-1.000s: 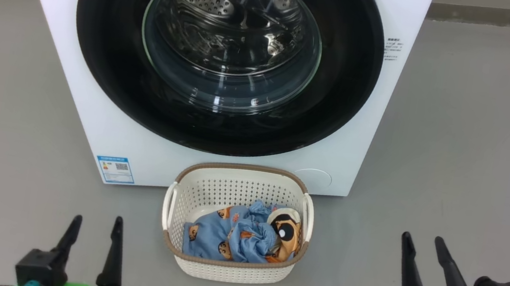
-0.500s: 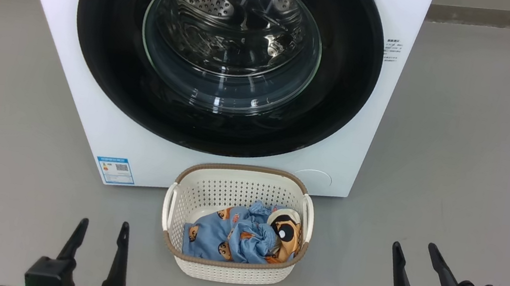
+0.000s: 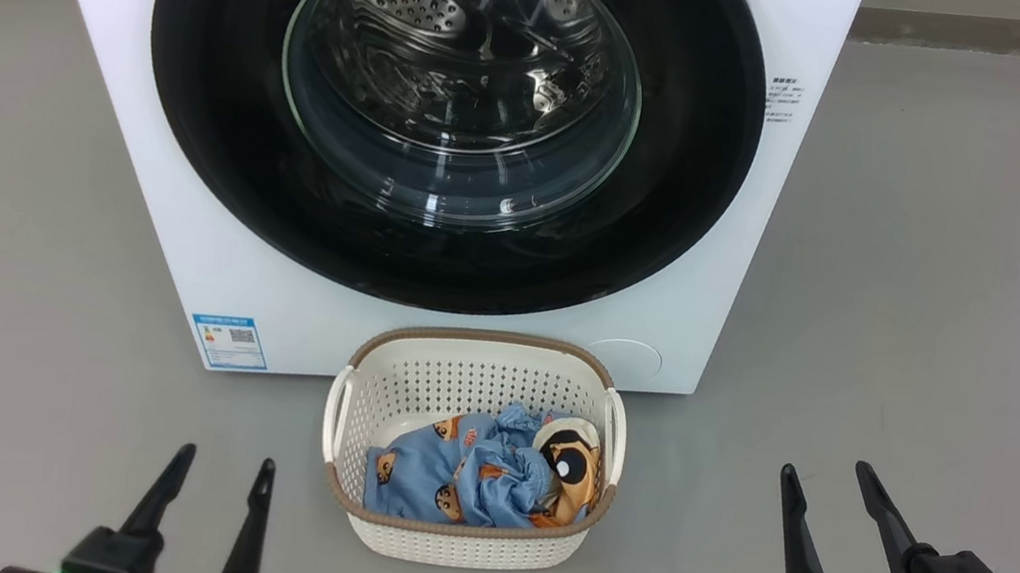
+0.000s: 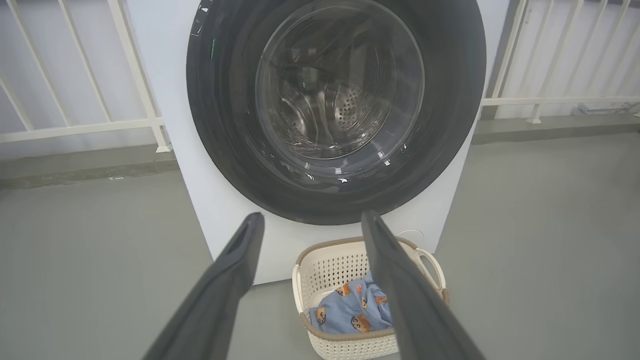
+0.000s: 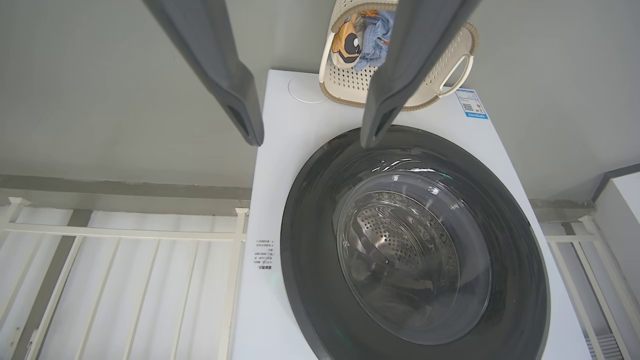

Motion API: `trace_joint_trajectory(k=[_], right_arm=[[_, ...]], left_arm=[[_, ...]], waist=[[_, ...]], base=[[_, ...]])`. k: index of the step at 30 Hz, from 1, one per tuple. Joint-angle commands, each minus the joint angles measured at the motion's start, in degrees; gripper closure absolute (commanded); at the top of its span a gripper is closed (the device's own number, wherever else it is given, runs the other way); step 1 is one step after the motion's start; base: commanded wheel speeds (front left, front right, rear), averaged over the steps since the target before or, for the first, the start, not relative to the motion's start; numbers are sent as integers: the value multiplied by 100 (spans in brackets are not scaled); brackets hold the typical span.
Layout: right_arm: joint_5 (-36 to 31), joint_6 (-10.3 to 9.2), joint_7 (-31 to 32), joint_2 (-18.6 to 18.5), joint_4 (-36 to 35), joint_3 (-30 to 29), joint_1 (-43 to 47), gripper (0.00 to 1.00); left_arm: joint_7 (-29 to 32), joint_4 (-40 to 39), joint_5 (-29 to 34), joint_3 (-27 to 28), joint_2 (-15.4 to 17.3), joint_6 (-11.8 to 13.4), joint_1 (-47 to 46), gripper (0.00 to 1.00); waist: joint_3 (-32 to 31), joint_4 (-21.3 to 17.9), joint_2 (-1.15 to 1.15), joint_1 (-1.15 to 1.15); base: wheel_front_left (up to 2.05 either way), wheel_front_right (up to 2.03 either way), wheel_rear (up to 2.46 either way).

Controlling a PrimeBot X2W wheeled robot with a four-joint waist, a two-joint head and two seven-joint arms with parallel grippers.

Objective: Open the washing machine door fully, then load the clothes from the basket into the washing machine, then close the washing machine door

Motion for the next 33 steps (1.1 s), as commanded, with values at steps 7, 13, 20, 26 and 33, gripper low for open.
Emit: trace_joint_trajectory(k=[7, 13, 20, 26, 33], right_arm=[[299, 9, -69, -48, 46, 79, -204, 0], [375, 9, -69, -48, 114, 43, -222, 0], [386, 9, -69, -48, 121, 35, -228, 0], [344, 9, -69, -48, 91, 24, -223, 0], [333, 9, -69, -48, 88, 28, -218, 0]], left_arm=[[-59, 205, -451, 447, 0, -119, -119, 0], [-59, 303, -647, 409, -3, -101, -141, 0], [-59, 346, -712, 385, -4, -77, -141, 0], [-59, 362, -720, 365, -4, -80, -144, 0], [-59, 344, -751, 384, -5, -87, -144, 0]], waist=[[-41, -3, 0, 0], [-63, -11, 0, 0], [-70, -20, 0, 0], [-61, -15, 0, 0], [-40, -9, 0, 0]], base=[[0, 0, 0], [0, 0, 0], [0, 0, 0], [0, 0, 0], [0, 0, 0]])
